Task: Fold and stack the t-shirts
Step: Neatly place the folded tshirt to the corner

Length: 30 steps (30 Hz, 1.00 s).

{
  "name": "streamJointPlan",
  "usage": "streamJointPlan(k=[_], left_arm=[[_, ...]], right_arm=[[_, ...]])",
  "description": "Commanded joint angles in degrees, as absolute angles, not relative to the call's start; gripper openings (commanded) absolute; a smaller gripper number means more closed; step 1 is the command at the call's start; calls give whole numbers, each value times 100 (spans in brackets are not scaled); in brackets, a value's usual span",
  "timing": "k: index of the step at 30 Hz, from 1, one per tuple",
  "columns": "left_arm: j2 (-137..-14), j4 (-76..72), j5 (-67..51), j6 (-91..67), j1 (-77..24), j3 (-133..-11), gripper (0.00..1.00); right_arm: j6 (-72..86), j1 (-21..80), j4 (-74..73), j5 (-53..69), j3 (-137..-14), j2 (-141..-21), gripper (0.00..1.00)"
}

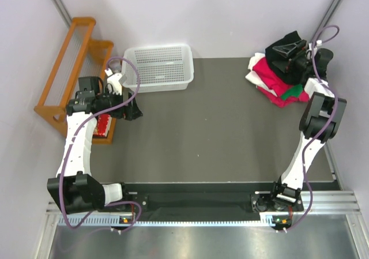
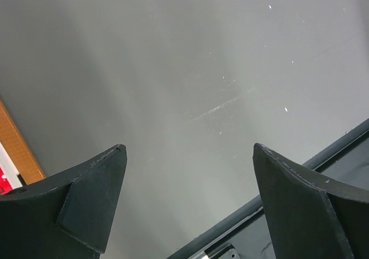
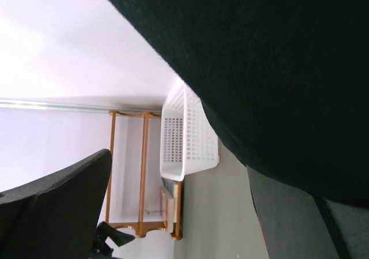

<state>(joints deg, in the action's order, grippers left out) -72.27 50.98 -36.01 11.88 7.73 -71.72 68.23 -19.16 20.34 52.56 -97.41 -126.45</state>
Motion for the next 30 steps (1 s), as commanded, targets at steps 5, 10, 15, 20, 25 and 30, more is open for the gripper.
streamJointPlan(k=[5,10,15,20,25,30], left_arm=[[-7242,5027,-3621,1222,791,-7277,95],[-7216,4983,-3586,1239,791,-7154,95],[-7295,4983,-3560,1266,791,-7172,95],[-7365,5036,-3533,1301,791,-7268,95],[-7330,5150,-3437,1371,791,-7260,95],[-7207,5177,-3358,1450,800,-7076,95]], right_arm=[[7531,-1793,1846,5502,-10639,-12357,100],[8199,-1802,2319,5634,-11408,-12734,100],[8895,-1784,2945,5581,-11715,-13060,100],[8807,-1828,2944,5230,-12050,-13675,100],[8728,-1960,3111,4975,-12260,-14395,99],[8166,-2083,2796,4940,-11945,-14564,100]])
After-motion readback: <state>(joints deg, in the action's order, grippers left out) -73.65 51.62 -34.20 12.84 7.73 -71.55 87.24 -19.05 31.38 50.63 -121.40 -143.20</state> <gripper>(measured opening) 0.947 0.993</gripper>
